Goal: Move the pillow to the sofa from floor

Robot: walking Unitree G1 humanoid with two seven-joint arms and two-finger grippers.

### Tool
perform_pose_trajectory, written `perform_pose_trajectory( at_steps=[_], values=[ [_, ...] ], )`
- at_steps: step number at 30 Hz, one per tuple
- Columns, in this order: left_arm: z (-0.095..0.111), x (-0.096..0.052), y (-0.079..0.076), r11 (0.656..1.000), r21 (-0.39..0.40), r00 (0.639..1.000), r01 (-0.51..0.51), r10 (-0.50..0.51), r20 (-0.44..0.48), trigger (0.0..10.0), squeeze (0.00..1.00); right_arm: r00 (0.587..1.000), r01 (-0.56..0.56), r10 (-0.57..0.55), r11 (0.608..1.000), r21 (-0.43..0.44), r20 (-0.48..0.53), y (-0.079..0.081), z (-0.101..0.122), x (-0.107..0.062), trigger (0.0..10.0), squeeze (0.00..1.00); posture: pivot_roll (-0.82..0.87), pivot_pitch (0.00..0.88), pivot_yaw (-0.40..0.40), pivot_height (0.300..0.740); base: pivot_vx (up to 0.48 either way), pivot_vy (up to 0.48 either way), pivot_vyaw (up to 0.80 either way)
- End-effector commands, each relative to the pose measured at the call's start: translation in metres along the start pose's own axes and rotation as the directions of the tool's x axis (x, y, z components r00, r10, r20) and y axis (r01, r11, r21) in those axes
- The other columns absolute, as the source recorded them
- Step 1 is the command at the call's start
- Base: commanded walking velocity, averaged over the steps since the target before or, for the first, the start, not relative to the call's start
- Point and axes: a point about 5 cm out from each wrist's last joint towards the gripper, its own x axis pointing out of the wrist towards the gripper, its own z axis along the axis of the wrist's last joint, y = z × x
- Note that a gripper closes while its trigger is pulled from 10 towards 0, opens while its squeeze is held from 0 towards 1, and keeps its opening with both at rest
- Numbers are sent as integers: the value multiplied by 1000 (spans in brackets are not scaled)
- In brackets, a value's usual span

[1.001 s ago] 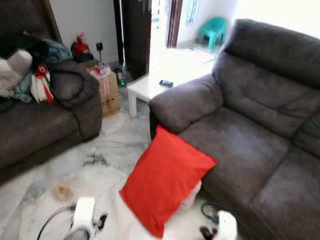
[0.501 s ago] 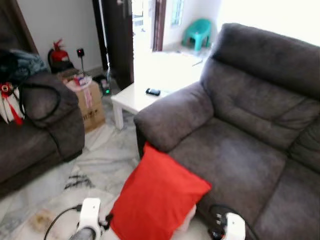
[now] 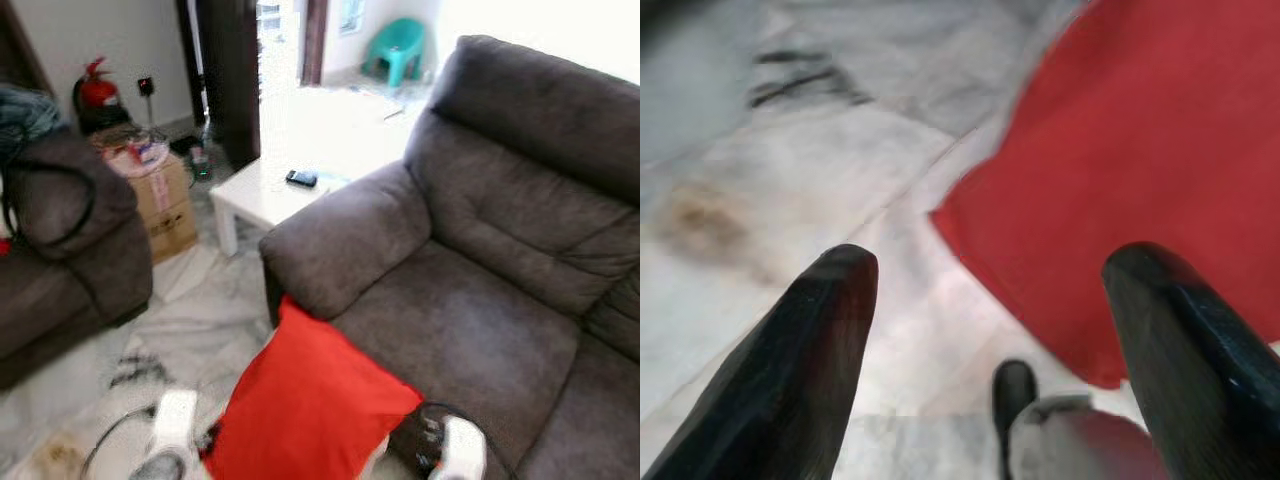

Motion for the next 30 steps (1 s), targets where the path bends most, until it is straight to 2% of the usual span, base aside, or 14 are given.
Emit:
perform_pose_trajectory(
  at_steps=[1,6,14,17,24,30],
  values=[
    [5,3,-11,1000,2,1000,25,-25,11,10000,0,999,36,-36,999,-9,-6,-13,-1,-3,10000,0,-5,0,-59,740,0,0,0],
    [2,2,-9,1000,-3,1000,13,-13,-1,10000,0,1000,28,-28,999,-32,-4,-13,0,-3,10000,0,-6,0,-58,740,0,0,0],
    [-1,1,-8,1000,3,1000,7,-7,-14,10000,0,1000,17,-17,999,-34,0,-11,0,-2,10000,0,-5,0,-57,740,0,0,800],
    [-2,1,-7,1000,3,1000,6,-5,-17,10000,0,1000,15,-15,1000,-14,1,-10,0,-2,10000,0,-5,0,-57,740,0,0,0],
    [-4,0,-3,1000,4,1000,1,-1,-18,10000,0,1000,13,-13,999,-42,-3,-12,-1,-3,10000,0,-5,0,-59,740,0,0,0],
    [-3,0,-4,1000,15,1000,0,0,-13,10000,0,1000,15,-16,999,-33,-10,-17,-3,-5,10000,0,-5,0,-60,740,0,0,769]
  ],
)
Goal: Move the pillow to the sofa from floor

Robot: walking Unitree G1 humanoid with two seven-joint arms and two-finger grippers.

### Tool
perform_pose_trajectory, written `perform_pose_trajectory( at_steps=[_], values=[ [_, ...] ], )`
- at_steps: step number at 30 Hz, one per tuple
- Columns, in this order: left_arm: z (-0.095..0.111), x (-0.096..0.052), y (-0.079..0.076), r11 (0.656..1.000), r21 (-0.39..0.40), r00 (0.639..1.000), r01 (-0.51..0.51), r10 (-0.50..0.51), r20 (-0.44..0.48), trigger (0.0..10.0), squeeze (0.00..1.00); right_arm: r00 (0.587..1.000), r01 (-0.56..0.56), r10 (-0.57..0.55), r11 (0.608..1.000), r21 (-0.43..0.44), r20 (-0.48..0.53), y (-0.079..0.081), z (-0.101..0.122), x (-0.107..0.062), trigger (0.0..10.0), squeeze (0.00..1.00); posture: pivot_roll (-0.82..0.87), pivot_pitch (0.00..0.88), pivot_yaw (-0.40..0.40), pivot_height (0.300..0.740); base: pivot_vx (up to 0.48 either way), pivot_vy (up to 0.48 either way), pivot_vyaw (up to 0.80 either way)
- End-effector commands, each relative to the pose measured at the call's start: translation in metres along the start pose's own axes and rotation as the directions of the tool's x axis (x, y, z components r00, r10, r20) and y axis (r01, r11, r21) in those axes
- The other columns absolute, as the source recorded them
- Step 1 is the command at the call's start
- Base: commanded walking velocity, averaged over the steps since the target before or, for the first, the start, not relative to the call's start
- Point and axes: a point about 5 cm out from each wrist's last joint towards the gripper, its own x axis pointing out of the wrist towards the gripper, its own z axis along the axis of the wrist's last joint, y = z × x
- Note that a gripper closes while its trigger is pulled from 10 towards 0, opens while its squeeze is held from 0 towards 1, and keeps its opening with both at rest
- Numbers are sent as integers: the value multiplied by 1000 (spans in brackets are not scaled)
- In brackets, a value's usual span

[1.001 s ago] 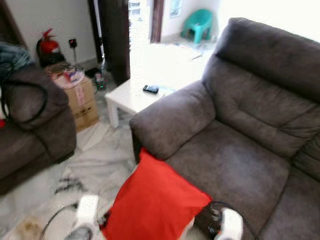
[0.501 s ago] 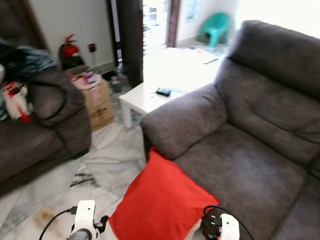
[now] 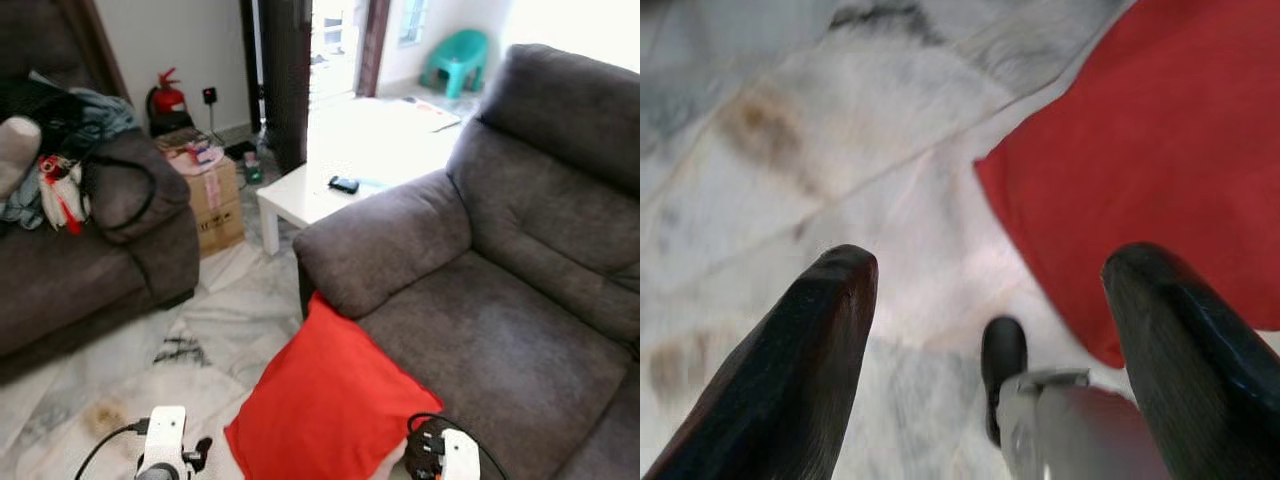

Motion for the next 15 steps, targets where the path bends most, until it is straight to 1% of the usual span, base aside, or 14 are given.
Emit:
perform_pose_trajectory(
  at_steps=[1,4,9,12,15],
  values=[
    [-3,-1,-1,1000,22,1000,2,-2,-14,10000,0,1000,1,-1,1000,-3,-5,-3,0,-1,10000,0,-5,0,-60,740,0,0,613],
    [-2,0,-4,1000,27,1000,4,-4,-8,10000,0,1000,12,-12,1000,15,-9,-10,-2,-3,10000,0,-6,0,-60,740,0,0,0],
    [0,1,-7,1000,28,1000,7,-7,-2,10000,0,1000,17,-17,1000,-3,-18,-19,-5,-6,10000,0,-6,0,-61,740,0,0,0],
    [0,1,-7,1000,30,1000,9,-9,-1,10000,0,1000,18,-19,1000,-12,-19,-23,-6,-7,10000,0,-7,0,-62,740,0,0,642],
    [0,1,-7,999,32,1000,9,-9,-1,10000,0,999,24,-24,1000,0,-21,-26,-7,-9,10000,0,-7,0,-62,740,0,0,708]
  ],
)
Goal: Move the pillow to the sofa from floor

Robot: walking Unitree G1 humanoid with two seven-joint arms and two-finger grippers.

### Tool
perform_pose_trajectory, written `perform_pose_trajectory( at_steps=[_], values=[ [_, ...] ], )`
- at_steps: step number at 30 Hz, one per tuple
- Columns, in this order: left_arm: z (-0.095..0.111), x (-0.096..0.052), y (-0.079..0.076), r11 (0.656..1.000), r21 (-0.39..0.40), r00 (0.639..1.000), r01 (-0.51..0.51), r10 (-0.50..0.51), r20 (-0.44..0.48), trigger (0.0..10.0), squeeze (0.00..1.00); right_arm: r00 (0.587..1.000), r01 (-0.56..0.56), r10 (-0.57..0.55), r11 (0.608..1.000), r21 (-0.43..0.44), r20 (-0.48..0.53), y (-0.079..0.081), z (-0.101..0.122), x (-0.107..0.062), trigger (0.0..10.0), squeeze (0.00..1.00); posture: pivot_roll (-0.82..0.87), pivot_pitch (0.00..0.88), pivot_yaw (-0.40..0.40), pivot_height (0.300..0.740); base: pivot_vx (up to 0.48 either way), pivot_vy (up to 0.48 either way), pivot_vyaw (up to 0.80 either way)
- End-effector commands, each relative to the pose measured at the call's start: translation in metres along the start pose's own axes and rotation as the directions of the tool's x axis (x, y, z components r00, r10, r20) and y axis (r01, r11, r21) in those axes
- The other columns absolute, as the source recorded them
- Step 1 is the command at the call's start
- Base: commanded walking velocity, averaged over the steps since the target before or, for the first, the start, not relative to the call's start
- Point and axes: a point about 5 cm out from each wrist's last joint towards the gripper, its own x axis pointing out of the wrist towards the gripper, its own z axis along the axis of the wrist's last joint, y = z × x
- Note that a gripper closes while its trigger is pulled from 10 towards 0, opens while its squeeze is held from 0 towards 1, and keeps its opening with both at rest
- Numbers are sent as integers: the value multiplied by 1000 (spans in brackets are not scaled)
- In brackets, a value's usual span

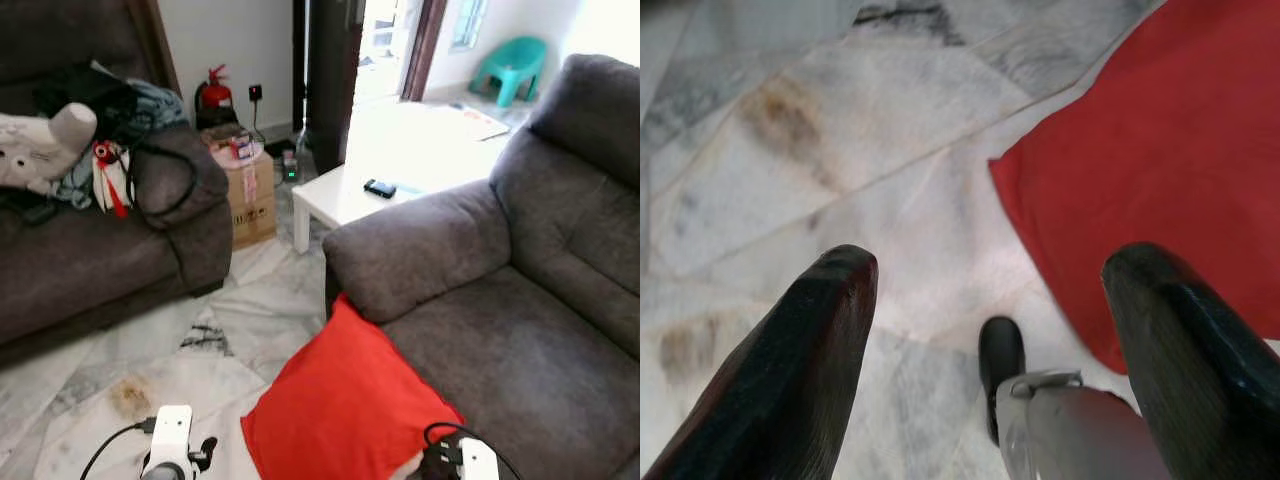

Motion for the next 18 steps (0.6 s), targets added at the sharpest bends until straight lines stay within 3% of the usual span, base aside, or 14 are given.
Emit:
perform_pose_trajectory(
  at_steps=[1,10,11,18],
  values=[
    [-4,-1,1,1000,9,1000,-5,5,-11,10000,0,1000,9,-8,1000,10,-5,-4,-2,-1,10000,0,-7,0,-62,740,0,0,525],
    [-6,-2,3,1000,14,1000,-10,10,-9,10000,0,1000,-11,11,1000,3,11,4,3,2,10000,0,-6,0,-63,740,0,-246,0],
    [-6,-2,2,1000,16,1000,-9,9,-8,10000,0,999,-31,31,999,-15,23,16,9,6,10000,0,-7,0,-63,740,0,-319,700],
    [-3,-1,0,1000,18,1000,-7,7,-2,10000,0,998,-47,48,999,-12,36,25,15,9,10000,0,-7,0,-63,740,0,-318,786]
  ],
)
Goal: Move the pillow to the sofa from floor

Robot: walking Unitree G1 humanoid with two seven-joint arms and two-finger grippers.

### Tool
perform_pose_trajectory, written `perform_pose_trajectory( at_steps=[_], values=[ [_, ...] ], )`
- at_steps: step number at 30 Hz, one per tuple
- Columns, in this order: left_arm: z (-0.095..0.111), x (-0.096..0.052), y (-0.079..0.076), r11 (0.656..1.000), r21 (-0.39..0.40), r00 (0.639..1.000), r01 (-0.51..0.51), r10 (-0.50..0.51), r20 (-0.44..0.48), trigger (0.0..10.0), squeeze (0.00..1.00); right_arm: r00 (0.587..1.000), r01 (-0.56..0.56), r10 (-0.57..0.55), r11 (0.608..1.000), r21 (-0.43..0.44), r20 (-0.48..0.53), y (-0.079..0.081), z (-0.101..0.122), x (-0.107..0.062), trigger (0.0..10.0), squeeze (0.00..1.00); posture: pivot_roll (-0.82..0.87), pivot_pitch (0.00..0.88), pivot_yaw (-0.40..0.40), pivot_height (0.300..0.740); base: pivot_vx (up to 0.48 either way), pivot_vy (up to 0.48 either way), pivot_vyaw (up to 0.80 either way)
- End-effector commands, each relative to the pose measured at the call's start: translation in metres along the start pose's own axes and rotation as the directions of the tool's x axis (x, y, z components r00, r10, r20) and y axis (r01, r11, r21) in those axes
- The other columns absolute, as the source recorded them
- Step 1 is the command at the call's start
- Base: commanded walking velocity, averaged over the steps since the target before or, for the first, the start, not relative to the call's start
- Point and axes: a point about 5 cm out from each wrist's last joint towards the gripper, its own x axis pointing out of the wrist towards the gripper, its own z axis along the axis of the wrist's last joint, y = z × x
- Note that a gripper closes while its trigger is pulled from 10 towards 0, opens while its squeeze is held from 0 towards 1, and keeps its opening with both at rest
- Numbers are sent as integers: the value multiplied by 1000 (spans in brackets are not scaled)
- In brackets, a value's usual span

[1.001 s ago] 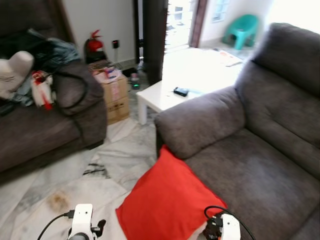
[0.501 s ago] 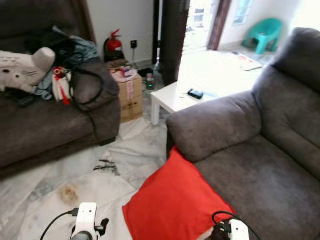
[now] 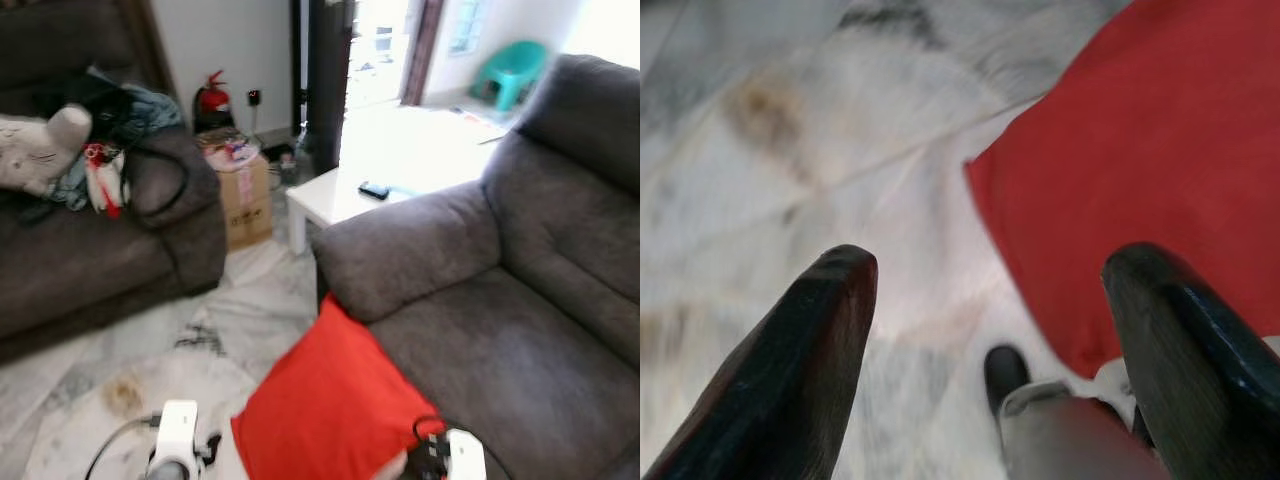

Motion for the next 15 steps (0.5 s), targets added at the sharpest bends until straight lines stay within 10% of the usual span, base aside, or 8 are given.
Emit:
perform_pose_trajectory(
  at_steps=[1,15],
  values=[
    [-3,-1,-1,1000,8,1000,2,-1,-14,10000,0,1000,1,-1,1000,0,7,0,2,0,10000,0,-6,0,-65,740,0,-319,800],
    [-2,0,-1,1000,-1,1000,-7,7,-15,10000,0,1000,5,-5,999,37,20,-6,2,-1,10000,0,-6,0,-65,740,0,-222,161]
  ],
)
